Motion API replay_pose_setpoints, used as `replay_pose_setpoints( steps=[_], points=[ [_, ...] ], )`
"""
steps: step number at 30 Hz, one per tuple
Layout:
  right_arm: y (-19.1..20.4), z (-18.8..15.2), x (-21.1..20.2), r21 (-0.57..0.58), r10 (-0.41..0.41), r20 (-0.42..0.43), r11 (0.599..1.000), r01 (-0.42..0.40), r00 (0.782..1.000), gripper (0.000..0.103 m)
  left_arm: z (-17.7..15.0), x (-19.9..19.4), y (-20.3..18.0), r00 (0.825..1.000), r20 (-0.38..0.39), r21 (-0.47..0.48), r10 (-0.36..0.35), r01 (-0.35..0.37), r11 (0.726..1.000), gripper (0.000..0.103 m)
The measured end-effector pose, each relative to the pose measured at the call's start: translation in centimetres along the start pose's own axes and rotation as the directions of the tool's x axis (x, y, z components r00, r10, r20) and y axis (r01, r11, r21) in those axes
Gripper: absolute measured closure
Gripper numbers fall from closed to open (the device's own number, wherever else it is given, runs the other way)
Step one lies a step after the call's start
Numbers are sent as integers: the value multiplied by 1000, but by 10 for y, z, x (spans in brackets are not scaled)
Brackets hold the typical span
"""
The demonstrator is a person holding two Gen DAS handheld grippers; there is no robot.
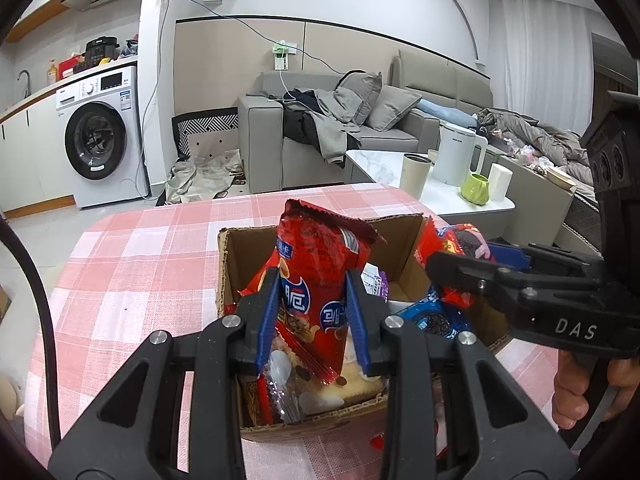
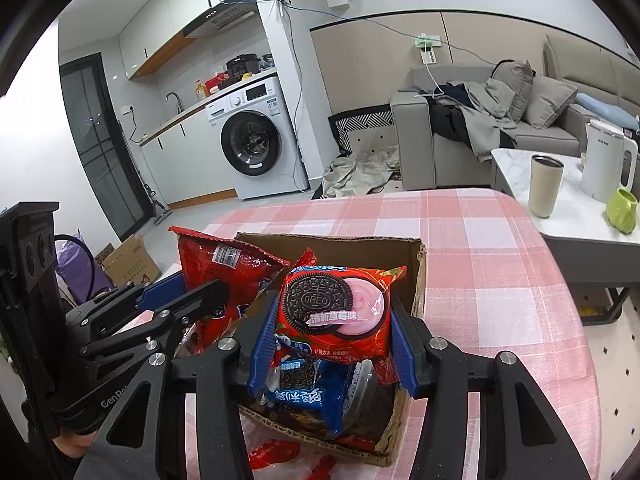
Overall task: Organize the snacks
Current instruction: 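Lift both held packs and carry them over the box with both grippers, then open both grippers to drop the packs into the box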
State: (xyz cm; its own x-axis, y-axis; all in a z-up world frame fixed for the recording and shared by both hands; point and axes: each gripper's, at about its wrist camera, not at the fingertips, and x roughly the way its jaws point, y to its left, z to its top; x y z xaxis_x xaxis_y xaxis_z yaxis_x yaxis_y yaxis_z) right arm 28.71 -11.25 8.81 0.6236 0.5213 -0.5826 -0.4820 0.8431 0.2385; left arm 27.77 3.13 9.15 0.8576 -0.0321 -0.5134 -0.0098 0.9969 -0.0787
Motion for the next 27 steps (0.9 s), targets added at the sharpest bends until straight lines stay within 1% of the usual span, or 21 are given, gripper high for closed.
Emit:
replay_pose_setpoints(
  steps=[10, 13, 17, 19, 21, 22, 23, 24, 25, 26, 27],
  points=[
    [-10, 4, 20, 28, -3, -19, 1000, 4, 1000, 52, 0, 26, -4, 1000, -18, 8, 2, -2, 1000, 74],
    [-12, 4, 24, 34, -2, -25, 999, 3, 1000, 52, -4, 28, -5, 1000, -23, 2, 1, 0, 1000, 74],
    [-14, 6, 28, 45, -2, -22, 999, 3, 1000, 52, -5, 34, 0, 999, -40, 3, 4, -4, 1000, 74],
    [-13, 6, 27, 33, 6, -18, 999, -5, 1000, 50, -4, 34, -1, 999, -36, 14, -3, 3, 1000, 74],
    [-12, 6, 22, 15, 9, 3, 1000, -9, 1000, 49, -3, 30, -2, 1000, -28, 14, -12, 13, 1000, 74],
    [-11, 6, 19, 11, 8, 8, 1000, -8, 1000, 47, -3, 27, -3, 999, -26, 15, -22, 22, 1000, 72],
    [-11, 5, 15, 8, 3, 16, 1000, -3, 1000, 45, -3, 24, -4, 999, -29, 18, -25, 26, 1000, 63],
    [-11, 5, 11, 5, 1, 22, 1000, -1, 1000, 37, -4, 22, -6, 999, -31, 20, -23, 24, 1000, 57],
    [-11, 4, 7, 1, -1, 32, 1000, 1, 999, 32, -5, 17, -5, 999, -29, 20, -18, 19, 1000, 42],
    [-11, 3, 1, -3, -5, 46, 1000, 5, 999, 30, -5, 12, -5, 1000, -21, 18, -11, 12, 1000, 28],
    [-11, 1, -3, -2, -6, 51, 1000, 7, 999, 24, -6, 7, -4, 1000, -9, 12, -7, 7, 1000, 23]
  ],
)
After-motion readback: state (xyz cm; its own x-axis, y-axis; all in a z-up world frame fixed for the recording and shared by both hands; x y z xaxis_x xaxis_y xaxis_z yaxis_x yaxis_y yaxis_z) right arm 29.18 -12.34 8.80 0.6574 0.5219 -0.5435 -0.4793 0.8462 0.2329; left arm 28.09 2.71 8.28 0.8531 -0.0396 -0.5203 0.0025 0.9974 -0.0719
